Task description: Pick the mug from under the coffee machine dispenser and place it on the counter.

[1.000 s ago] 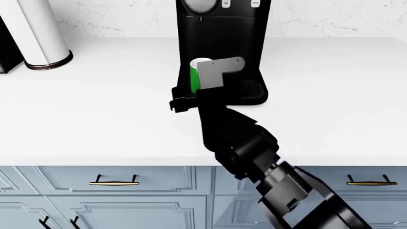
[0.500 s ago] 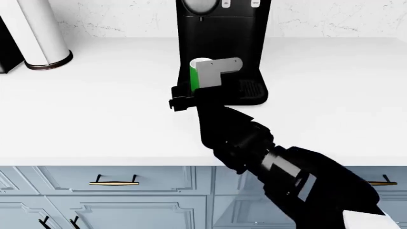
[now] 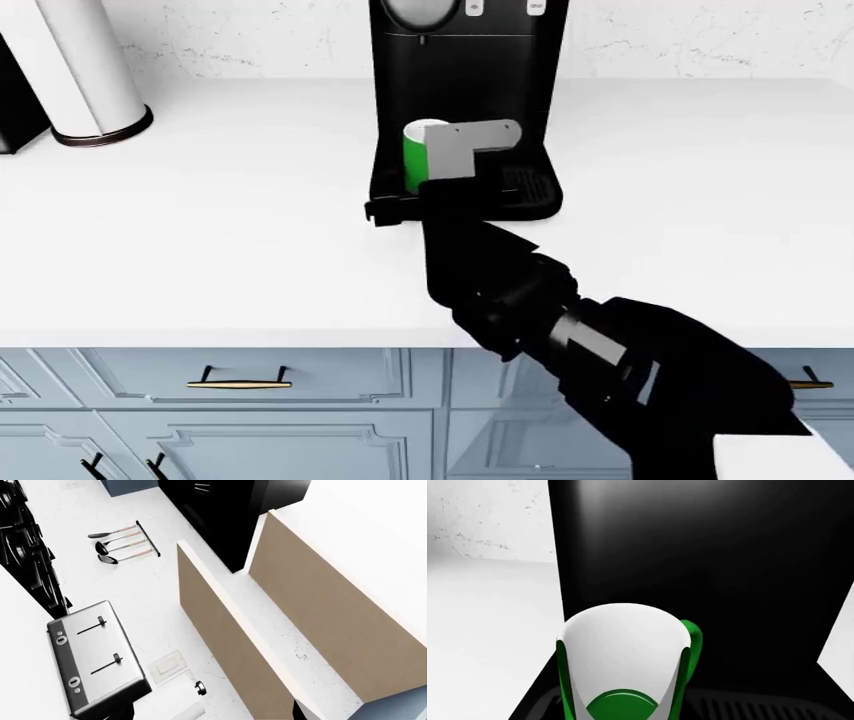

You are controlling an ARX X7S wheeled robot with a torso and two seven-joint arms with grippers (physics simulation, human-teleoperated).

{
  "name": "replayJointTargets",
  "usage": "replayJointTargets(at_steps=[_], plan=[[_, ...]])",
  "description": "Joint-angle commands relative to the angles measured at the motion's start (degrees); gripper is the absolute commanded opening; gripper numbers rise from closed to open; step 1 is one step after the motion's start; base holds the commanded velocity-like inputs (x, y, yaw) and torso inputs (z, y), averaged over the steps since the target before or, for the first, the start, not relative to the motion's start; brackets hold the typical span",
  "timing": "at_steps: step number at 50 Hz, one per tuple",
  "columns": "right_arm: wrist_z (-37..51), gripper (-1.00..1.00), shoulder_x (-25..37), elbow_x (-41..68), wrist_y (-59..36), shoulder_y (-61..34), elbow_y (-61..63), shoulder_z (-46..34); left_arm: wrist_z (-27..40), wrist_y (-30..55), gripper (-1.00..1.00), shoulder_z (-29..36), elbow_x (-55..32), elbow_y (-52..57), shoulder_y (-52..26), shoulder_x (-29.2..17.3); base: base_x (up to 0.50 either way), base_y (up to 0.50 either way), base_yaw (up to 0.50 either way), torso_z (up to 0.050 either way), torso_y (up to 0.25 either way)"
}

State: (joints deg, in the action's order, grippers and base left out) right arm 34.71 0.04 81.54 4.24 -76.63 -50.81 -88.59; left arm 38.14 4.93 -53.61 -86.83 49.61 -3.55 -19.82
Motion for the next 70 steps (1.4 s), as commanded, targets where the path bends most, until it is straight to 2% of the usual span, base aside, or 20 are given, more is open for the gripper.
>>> replayJointTargets(at_steps=[1,20,44,70], plan=[[0.9,-1.00,0.3,-1.4,0.6,-0.8,1.4,-0.8,0.1,-0.1,1.00,-0.1,-0.1,0.1,0.1,0.0,0.00,0.00,0.00,0.000,0.000],[6.3,-1.00,3.9,-5.1,1.0,-2.9,14.0,-2.6,-0.1,-0.4,1.00,-0.2,-0.2,-0.3,0.2,-0.1,0.00,0.00,0.00,0.000,0.001],[9.3,-1.00,6.1,-7.3,0.5,-5.6,28.7,-3.2,-0.3,-0.6,1.00,-0.1,0.0,-0.3,0.4,0.0,0.00,0.00,0.00,0.000,0.000],[10.0,-1.00,7.4,-9.2,0.3,-4.2,39.4,-5.0,-0.1,-0.7,1.00,-0.1,0.1,-0.2,0.5,-0.1,0.00,0.00,0.00,0.000,0.000]])
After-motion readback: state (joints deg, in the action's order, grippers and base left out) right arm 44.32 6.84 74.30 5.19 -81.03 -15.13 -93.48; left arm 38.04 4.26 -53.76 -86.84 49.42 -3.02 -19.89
